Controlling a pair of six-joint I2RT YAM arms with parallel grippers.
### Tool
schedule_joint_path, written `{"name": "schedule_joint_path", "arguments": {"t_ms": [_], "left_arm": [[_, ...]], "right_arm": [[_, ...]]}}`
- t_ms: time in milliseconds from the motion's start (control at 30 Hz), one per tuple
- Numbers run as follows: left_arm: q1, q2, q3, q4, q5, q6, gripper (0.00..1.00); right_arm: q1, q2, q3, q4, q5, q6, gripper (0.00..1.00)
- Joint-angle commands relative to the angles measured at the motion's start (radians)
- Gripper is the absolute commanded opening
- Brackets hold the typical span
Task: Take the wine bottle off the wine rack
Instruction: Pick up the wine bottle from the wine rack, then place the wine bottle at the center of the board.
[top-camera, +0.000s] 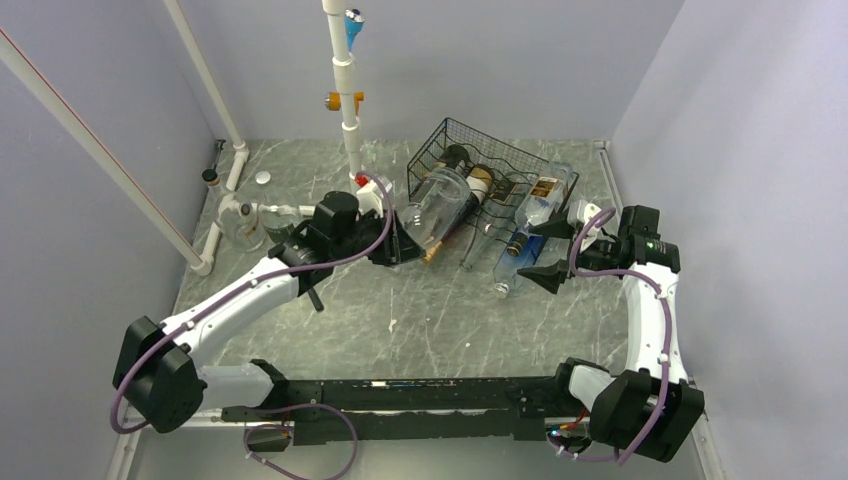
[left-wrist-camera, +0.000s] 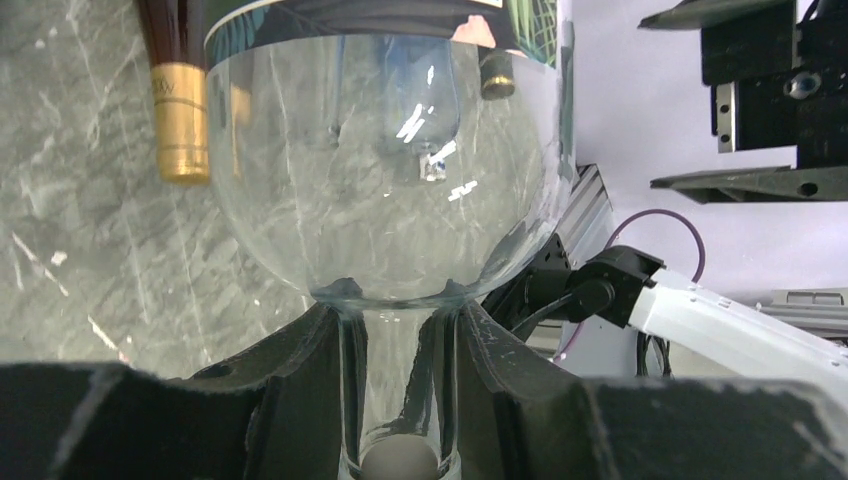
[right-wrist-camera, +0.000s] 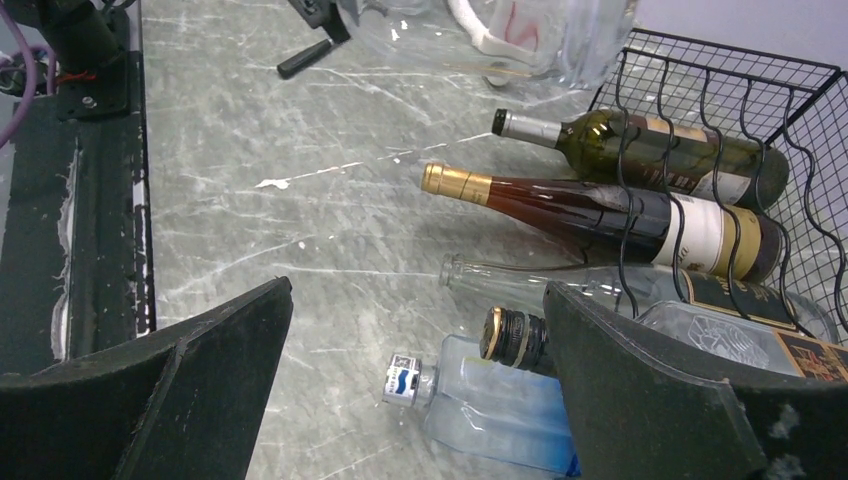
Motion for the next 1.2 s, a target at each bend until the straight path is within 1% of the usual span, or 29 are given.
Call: {"name": "schedule_joint_path", "arguments": {"t_ms": [0,267,467,567,700,967,1167], "left_arm": [[-0.002,-0.126,0.016,0.211,0.047,0.038,0.00],[-0.002,-0.207,-0.057,0.166,0.063,0.038,0.00],[-0.002,-0.249,-0.095,0.107,0.074,0.037,0.00],[-0.002,-0.267,-0.111,0.074,0.078,0.034,0.00],[-0.002,-0.285,-0.125,0.030,0.083,0.031,0.00],[-0.001,-0.310,-0.143,-0.070,0.109,0.011,0.00],[-0.002,-0.319,-0.151,-0.134,0.147,-0.009,0.00]], "right_arm": [[-0.002,0.011,0.058,-0.056,-0.009,-0.100,1.00],[0.020,0.074,0.138,-0.169,0.031,-0.217,1.00],[0.080,0.123,0.192,-0.199,0.092,-0.254,1.00],[0.146,0.131,0.208,-0.155,0.140,-0.202,1.00],[0.268,0.117,0.197,-0.011,0.233,-0.066,1.00],[0.462,0.152,0.217,0.046,0.353,-0.011,0.99],[0.574,0.184,0.226,0.107,0.389,0.043,0.99]]}}
